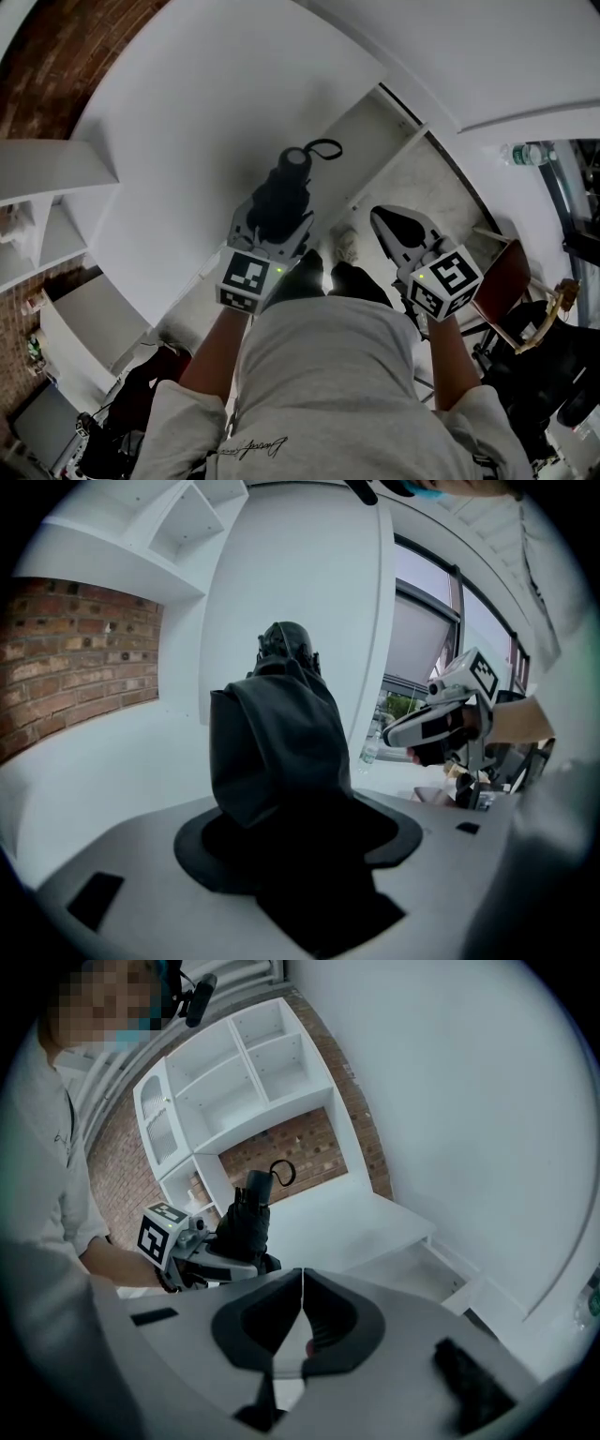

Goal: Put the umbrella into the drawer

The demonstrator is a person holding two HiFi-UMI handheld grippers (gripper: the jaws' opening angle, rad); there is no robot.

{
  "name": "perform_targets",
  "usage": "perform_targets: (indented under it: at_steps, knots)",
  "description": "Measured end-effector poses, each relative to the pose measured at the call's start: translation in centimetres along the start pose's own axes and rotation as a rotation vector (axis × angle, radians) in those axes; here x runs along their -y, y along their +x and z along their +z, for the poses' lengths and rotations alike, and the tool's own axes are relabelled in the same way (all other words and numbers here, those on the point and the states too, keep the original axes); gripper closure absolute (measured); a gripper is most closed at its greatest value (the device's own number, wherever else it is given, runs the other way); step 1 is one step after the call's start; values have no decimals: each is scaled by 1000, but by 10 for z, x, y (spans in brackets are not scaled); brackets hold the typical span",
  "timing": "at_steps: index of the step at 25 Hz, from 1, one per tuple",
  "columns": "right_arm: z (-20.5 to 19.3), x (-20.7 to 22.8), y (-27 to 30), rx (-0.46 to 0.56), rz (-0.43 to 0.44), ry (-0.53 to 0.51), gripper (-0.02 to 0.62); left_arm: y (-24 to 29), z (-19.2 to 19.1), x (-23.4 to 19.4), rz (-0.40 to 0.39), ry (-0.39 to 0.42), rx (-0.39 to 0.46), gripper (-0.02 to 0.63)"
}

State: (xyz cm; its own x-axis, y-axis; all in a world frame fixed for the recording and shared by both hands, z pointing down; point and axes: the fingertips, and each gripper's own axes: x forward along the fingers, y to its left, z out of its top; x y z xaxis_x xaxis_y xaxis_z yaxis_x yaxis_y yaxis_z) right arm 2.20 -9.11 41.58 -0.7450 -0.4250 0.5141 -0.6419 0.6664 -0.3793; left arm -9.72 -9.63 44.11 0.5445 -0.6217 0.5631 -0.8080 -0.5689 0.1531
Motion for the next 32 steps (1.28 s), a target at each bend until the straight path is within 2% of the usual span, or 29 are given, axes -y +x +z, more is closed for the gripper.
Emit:
perform_targets:
  at_steps: [15, 32]
  knots:
    - [-13, 4, 6, -26, -14, 22, 568, 24, -31, -7, -20, 10, -73, 319]
    - [-24, 8, 14, -36, -16, 51, 568, 61, -81, -12, -40, 71, -189, 321]
